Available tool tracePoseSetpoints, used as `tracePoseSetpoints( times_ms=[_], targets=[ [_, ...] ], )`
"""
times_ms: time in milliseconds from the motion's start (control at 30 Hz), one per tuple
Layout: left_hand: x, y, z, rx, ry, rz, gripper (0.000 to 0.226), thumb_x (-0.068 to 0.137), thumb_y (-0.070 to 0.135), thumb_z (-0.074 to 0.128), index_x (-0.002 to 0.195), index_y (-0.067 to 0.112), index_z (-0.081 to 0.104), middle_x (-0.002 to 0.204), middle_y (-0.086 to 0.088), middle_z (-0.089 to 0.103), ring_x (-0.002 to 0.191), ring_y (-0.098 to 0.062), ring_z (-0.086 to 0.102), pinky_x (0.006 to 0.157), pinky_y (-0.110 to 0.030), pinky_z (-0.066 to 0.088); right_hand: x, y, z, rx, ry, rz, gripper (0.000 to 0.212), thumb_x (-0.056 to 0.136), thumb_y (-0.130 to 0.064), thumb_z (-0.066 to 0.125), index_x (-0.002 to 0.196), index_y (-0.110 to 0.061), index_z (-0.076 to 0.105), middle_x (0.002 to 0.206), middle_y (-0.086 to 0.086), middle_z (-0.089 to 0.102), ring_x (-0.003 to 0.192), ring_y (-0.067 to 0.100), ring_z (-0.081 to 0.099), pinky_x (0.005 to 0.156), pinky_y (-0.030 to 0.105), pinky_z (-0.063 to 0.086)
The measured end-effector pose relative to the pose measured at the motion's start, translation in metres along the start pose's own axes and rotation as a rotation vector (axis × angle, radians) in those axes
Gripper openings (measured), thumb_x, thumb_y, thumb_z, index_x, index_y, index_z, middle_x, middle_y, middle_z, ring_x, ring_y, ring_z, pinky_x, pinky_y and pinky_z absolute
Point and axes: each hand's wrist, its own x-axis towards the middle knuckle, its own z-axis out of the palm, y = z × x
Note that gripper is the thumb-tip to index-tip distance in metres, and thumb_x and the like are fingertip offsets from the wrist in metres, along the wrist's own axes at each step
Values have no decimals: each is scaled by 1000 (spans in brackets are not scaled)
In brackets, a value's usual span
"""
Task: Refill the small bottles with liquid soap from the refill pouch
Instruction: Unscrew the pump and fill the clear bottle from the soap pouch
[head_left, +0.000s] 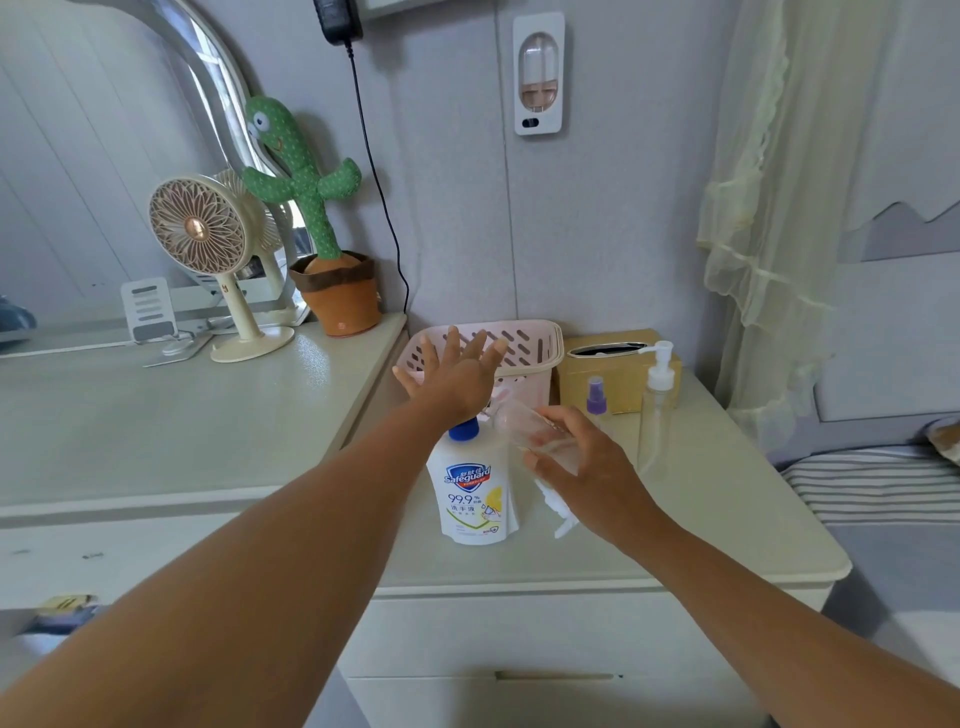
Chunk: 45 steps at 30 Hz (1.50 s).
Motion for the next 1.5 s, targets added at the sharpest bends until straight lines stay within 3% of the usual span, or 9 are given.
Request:
tracePoseSetpoints(
  times_ms=[100, 200, 333, 733, 900, 1000, 1133, 1300, 1500],
  targets=[
    [0, 1, 0, -18, -14, 7, 49, 103, 44, 12, 151, 38, 3, 160, 0, -14, 143, -31, -23, 107, -68, -14, -3, 0, -1, 16, 1, 0, 40, 88, -31, 64, 125, -30, 49, 103, -23, 56, 96, -15, 49, 73, -4, 34],
    [-2, 4, -9, -31, -15, 5, 50, 103, 45, 13, 151, 36, 3, 160, 0, -15, 143, -31, -23, 106, -67, -15, -2, -1, -1, 37, 5, -7, 42, 88, -28, 64, 127, -30, 47, 110, -17, 59, 103, -5, 51, 76, 1, 36],
    [-14, 13, -23, 43, -33, 62, 49, 106, 25, 17, 152, 29, 1, 160, -1, -13, 144, -29, -21, 107, -63, -14, -2, -3, 0, 63, 20, -7, 45, 88, -27, 65, 128, -26, 46, 116, -10, 59, 106, 2, 54, 75, -2, 37],
    [-8, 11, -12, -223, -26, 53, 52, 104, 39, 13, 153, 21, 10, 161, -7, 5, 147, -28, -4, 117, -52, -6, -2, 0, -8, 62, 5, 5, 41, 88, -24, 64, 124, -24, 45, 109, -18, 56, 95, -18, 48, 75, -7, 32],
    [-12, 17, -22, -124, -22, 105, 47, 106, 16, 16, 152, 13, 7, 160, -10, -1, 147, -28, -9, 114, -45, -13, 2, -2, -9, 51, 22, -14, 40, 88, -26, 64, 123, -24, 45, 107, -18, 55, 94, -17, 47, 75, -7, 32],
    [-9, 12, -13, -116, -25, 113, 47, 106, 22, 17, 152, 17, 10, 161, -7, 3, 148, -26, -2, 116, -47, -7, -2, 1, -8, 64, 15, -6, 40, 88, -26, 64, 124, -24, 45, 111, -16, 56, 98, -7, 51, 76, -4, 35],
    [-7, 7, -5, -180, -37, 21, 56, 100, 49, 16, 151, 25, 19, 160, -2, 9, 147, -27, -3, 113, -61, -8, -7, 4, -6, 73, 14, -6, 39, 87, -24, 66, 122, -24, 47, 114, -14, 59, 101, -4, 52, 78, -5, 34],
    [-6, 11, -12, -112, -35, 101, 50, 104, 12, 22, 153, 18, 10, 160, -7, 3, 147, -32, 2, 117, -54, -1, -7, 1, -8, 66, 34, -15, 39, 88, -26, 65, 123, -25, 47, 108, -20, 57, 104, -3, 51, 78, -4, 34],
    [-8, 11, -15, -111, -31, 85, 49, 105, 15, 21, 153, 17, 11, 160, -8, 8, 147, -28, 5, 118, -52, 1, -5, -3, -8, 54, 28, -15, 39, 88, -28, 64, 123, -26, 46, 103, -25, 55, 98, -17, 46, 78, 1, 35]
  ],
)
